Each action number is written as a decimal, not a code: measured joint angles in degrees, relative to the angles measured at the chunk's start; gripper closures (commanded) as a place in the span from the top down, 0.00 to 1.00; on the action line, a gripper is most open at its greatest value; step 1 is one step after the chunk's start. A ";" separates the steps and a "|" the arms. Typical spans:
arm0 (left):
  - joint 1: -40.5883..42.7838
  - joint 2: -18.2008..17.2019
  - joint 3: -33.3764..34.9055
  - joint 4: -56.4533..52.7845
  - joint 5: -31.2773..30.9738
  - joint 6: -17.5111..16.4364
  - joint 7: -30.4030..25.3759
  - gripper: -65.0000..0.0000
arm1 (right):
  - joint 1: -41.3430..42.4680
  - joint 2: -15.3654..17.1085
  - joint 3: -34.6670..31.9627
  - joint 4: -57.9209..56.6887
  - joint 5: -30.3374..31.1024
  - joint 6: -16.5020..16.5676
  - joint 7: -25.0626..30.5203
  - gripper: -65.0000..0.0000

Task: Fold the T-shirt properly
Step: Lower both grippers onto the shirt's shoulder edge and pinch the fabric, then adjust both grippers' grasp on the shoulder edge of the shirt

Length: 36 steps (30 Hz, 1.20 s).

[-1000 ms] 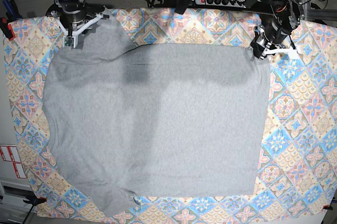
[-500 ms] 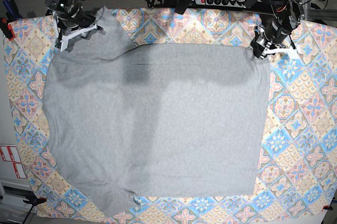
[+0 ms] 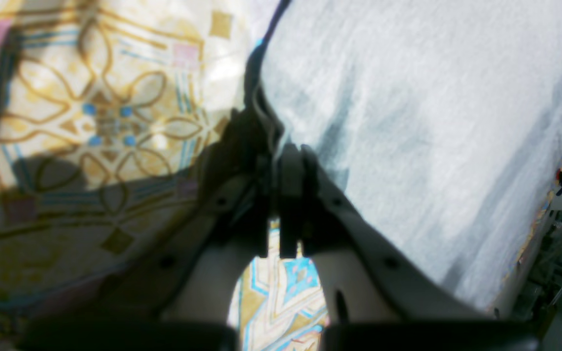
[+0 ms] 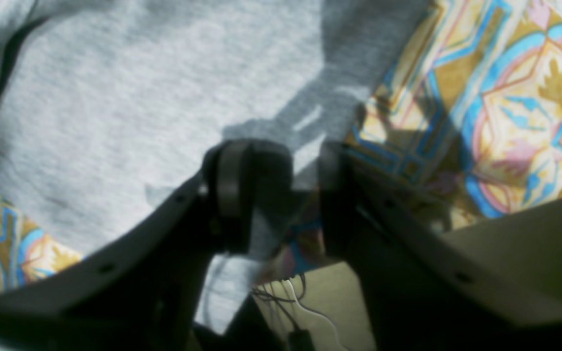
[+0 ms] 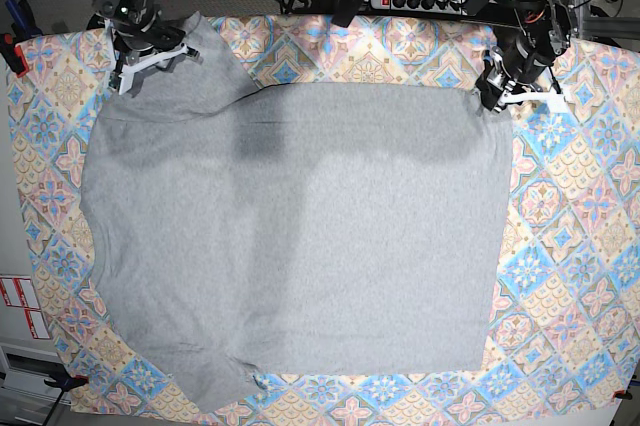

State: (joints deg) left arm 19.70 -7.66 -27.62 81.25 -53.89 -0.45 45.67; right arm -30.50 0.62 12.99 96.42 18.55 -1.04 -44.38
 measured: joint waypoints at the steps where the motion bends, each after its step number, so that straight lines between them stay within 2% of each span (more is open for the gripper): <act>1: -0.02 0.02 0.00 0.00 0.00 0.02 -0.02 0.00 | 0.00 -0.04 -0.37 0.00 1.25 -0.46 0.37 0.34; 3: -0.02 0.02 0.00 0.00 0.02 0.02 -0.04 0.00 | 0.02 0.07 -1.55 0.00 5.55 -0.33 0.55 0.34; 7: 0.00 0.02 0.00 0.00 0.02 0.00 0.00 0.00 | 0.13 -0.50 -4.28 -0.15 13.73 1.01 -0.50 0.27; 9: 0.00 0.02 0.00 0.00 0.02 0.00 0.09 0.00 | 0.15 -0.79 -4.20 -0.33 14.93 1.20 -0.92 0.20; 12: 0.00 0.02 0.00 0.00 0.02 0.00 -0.04 0.00 | 0.15 -0.63 -3.98 -0.50 15.15 1.18 -1.33 0.02; 13: 0.00 0.02 0.00 0.00 0.04 0.00 -0.04 0.00 | 0.13 -0.63 -4.00 -0.50 14.91 1.16 -1.42 0.00; 18: 0.44 -0.11 0.00 0.07 0.02 -0.24 -0.07 0.00 | -0.15 -1.14 -0.22 -0.50 15.37 1.42 -2.36 0.00; 22: 1.64 -1.75 0.11 0.24 -1.07 -0.85 3.82 0.00 | -1.14 -0.66 4.26 -0.33 15.15 1.03 -1.97 0.00; 24: 2.67 -2.16 0.07 0.42 -1.31 -0.98 3.74 0.00 | -2.36 -0.70 5.66 -0.31 15.37 1.22 -1.92 0.00; 28: 4.66 -3.80 0.04 0.44 -2.12 -1.33 3.80 0.00 | -3.43 -0.76 6.34 -0.20 15.45 1.46 -1.77 0.00; 32: 5.97 -3.80 0.00 0.63 -2.47 -1.79 3.02 0.00 | -4.33 -0.79 6.23 0.09 15.58 1.44 -1.42 0.00; 36: 8.13 -4.26 -0.11 0.66 -2.58 -5.68 2.80 0.00 | -5.57 -0.79 6.14 2.71 15.30 1.18 -2.54 0.00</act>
State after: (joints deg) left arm 27.83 -11.92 -27.73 81.91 -56.47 -6.13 48.47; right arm -36.07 -0.16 19.14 99.13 33.85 0.14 -46.92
